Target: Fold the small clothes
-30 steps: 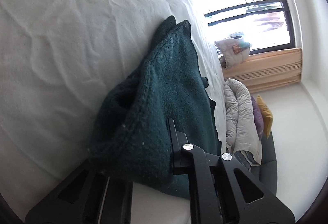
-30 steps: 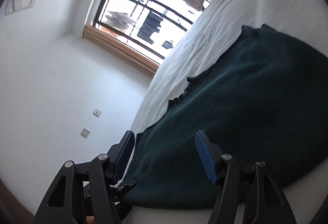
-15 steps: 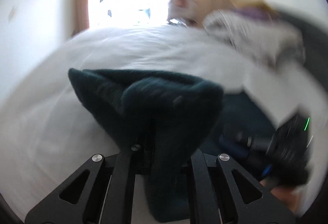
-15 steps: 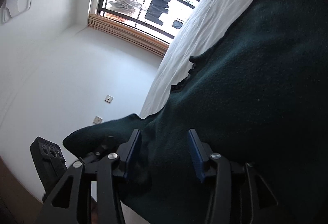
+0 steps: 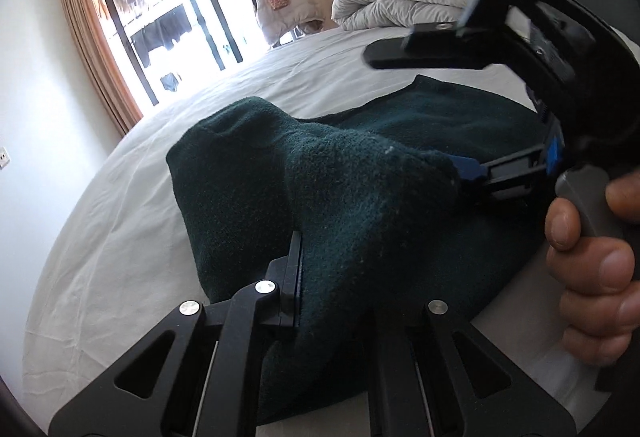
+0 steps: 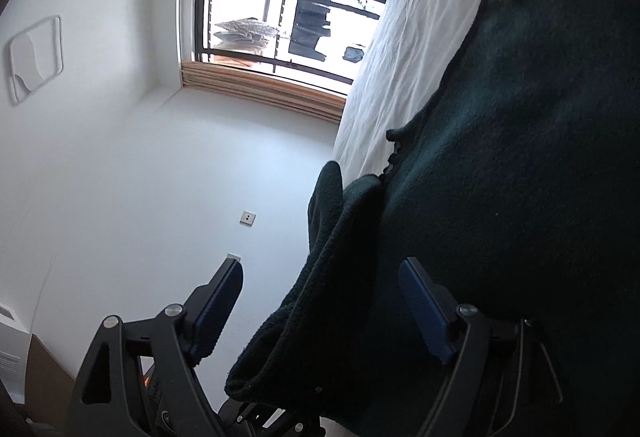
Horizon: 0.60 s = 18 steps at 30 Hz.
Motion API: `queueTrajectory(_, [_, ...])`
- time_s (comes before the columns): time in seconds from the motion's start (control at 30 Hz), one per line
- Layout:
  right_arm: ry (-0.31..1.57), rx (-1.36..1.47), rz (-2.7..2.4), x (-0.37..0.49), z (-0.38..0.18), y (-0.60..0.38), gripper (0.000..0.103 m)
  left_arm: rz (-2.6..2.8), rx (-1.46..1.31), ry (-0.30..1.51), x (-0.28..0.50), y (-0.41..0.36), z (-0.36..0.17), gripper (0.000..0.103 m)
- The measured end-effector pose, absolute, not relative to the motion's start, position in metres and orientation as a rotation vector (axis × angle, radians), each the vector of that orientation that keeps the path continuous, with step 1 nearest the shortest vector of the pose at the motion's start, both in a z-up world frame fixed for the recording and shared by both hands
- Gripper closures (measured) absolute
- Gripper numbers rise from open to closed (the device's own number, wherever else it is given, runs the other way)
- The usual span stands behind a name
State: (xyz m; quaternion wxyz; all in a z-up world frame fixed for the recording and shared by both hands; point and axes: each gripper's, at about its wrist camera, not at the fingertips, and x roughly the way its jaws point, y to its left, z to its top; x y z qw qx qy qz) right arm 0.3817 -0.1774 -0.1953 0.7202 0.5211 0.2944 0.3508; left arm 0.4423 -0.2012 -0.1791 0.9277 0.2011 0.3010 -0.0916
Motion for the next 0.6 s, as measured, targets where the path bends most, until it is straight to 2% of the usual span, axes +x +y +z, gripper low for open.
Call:
queueTrajectory(0.27, [0.861, 1.003, 0.828, 0.419, -0.181, -0.127, 0.023, -0.216, 0.534, 0.592, 0.43, -0.196, -0.188, 0.096])
queueTrajectory(0.37, [0.904, 0.98, 0.837, 0.445, -0.178, -0.12, 0.028, -0.239, 0.544, 0.595, 0.43, -0.191, -0.19, 0.096])
queueTrajectory(0.5, [0.973, 0.933, 0.845, 0.474, -0.173, -0.105, 0.041, -0.256, 0.519, 0.612, 0.422, -0.173, -0.19, 0.096])
queueTrajectory(0.6, [0.901, 0.956, 0.845, 0.484, -0.161, -0.105, 0.048, -0.261, 0.503, 0.612, 0.427, -0.17, -0.188, 0.096])
